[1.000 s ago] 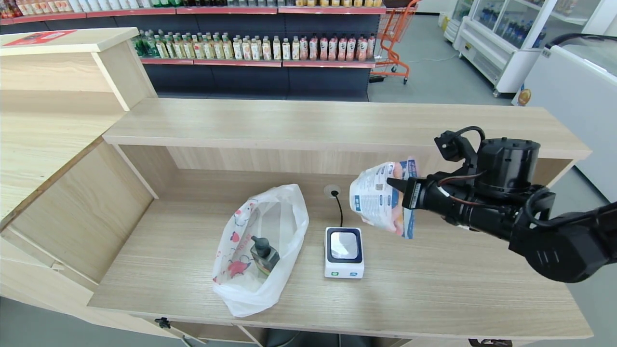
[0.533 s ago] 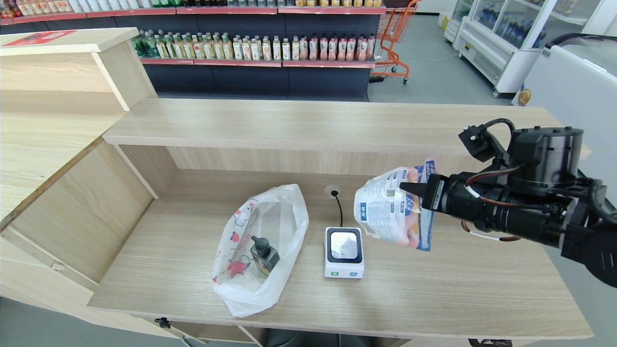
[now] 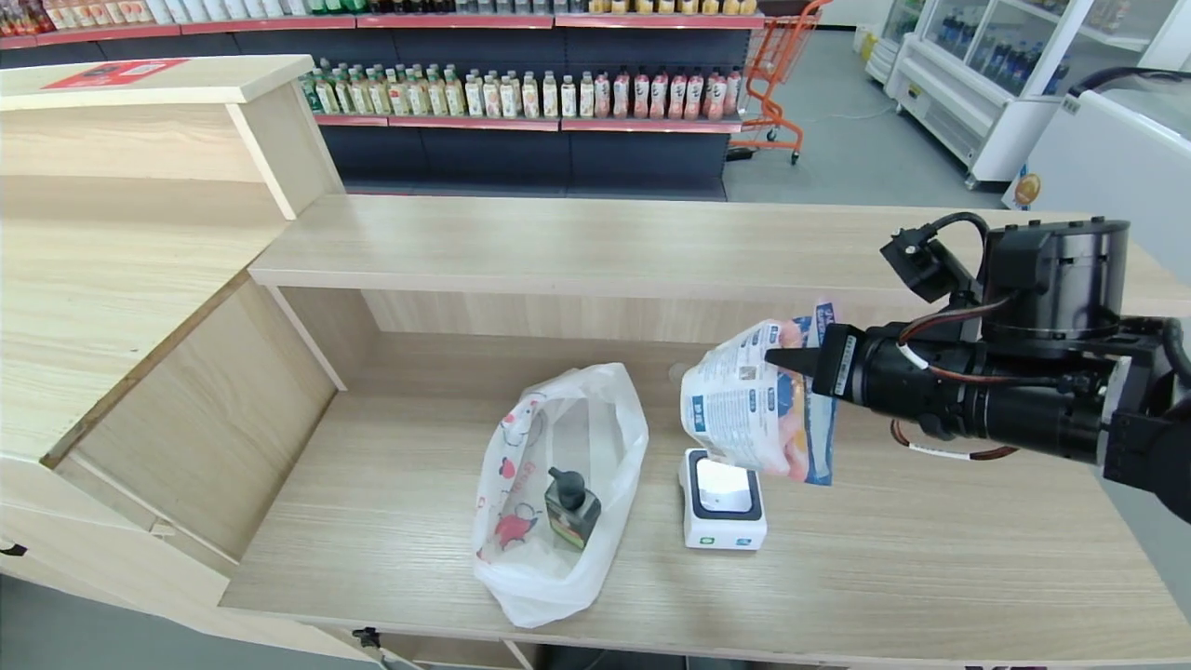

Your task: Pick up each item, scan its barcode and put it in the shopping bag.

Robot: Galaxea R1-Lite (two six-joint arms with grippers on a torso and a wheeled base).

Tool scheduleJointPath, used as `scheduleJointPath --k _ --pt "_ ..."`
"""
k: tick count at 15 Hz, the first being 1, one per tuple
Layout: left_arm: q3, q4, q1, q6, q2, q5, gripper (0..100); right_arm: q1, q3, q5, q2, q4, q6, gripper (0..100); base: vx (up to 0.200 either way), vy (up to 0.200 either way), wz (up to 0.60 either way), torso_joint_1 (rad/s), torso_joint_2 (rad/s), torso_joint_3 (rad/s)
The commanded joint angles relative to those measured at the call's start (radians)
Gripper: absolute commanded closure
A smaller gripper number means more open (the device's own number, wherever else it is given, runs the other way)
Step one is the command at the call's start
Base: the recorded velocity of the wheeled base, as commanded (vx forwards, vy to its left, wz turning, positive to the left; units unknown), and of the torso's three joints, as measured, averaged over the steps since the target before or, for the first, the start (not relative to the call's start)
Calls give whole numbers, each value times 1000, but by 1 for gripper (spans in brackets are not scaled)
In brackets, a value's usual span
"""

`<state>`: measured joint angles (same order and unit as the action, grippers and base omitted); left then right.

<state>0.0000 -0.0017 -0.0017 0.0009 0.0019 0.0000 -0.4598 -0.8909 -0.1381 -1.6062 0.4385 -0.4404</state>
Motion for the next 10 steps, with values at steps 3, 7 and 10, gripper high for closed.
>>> scheduleJointPath --k 3,7,10 --pt "0 0 0 1 1 0 0 -10 -39 3 -54 -34 0 100 0 0 0 0 0 0" --pt "0 0 0 1 1 0 0 -23 -60 12 -143 -49 2 100 0 0 0 0 0 0" --pt "0 0 0 1 1 0 0 -23 -77 -29 -190 -26 2 100 0 0 0 0 0 0"
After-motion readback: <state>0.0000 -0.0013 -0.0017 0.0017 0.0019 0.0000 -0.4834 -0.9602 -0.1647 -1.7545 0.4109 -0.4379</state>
